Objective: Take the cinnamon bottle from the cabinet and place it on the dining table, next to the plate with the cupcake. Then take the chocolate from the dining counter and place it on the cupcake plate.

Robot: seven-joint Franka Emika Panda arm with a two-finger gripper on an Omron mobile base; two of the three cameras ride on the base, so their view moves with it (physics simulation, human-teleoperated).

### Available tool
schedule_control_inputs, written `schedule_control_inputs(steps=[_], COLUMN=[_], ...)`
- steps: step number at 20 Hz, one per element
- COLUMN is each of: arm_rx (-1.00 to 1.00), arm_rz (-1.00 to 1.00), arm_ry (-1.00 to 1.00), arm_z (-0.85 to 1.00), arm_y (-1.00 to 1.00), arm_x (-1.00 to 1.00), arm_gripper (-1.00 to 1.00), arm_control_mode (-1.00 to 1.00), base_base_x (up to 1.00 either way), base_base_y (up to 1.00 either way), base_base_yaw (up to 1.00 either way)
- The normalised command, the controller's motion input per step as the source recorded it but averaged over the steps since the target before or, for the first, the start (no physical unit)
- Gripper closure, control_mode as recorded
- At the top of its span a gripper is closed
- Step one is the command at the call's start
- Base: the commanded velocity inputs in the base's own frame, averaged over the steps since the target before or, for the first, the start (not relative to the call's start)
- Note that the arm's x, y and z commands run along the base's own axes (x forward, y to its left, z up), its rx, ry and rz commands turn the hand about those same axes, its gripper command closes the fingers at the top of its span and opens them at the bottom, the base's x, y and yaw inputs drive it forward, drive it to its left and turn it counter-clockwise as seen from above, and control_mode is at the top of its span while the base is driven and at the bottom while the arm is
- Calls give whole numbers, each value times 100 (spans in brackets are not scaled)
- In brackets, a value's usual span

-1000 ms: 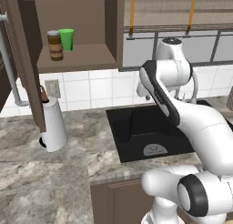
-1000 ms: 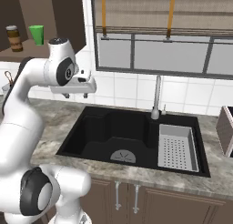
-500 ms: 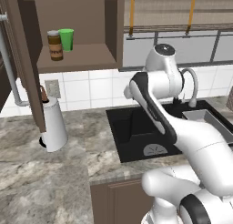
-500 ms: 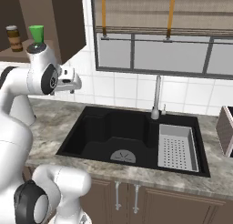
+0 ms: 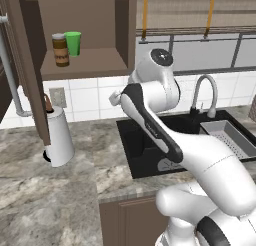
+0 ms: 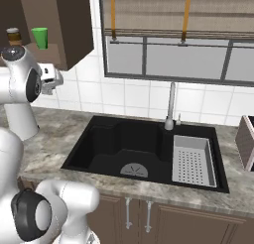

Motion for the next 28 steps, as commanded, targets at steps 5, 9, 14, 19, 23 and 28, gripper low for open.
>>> schedule_control_inputs(steps=[5,9,14,19,23,28], arm_rx=[1,1,4,6,5,1], arm_rz=[16,7,2,0,0,-1], arm_ry=[-6,0,-4,-11,-6,-2], arm_z=[67,71,41,13,0,1], arm_y=[97,70,26,0,13,3], arm_x=[25,20,26,22,18,10], arm_gripper=[-100,-100,-100,-100,-100,-100], arm_control_mode=[-100,-100,-100,-100,-100,-100], base_base_x=[0,0,0,0,0,0], base_base_y=[0,0,0,0,0,0], base_base_yaw=[0,0,0,0,0,0])
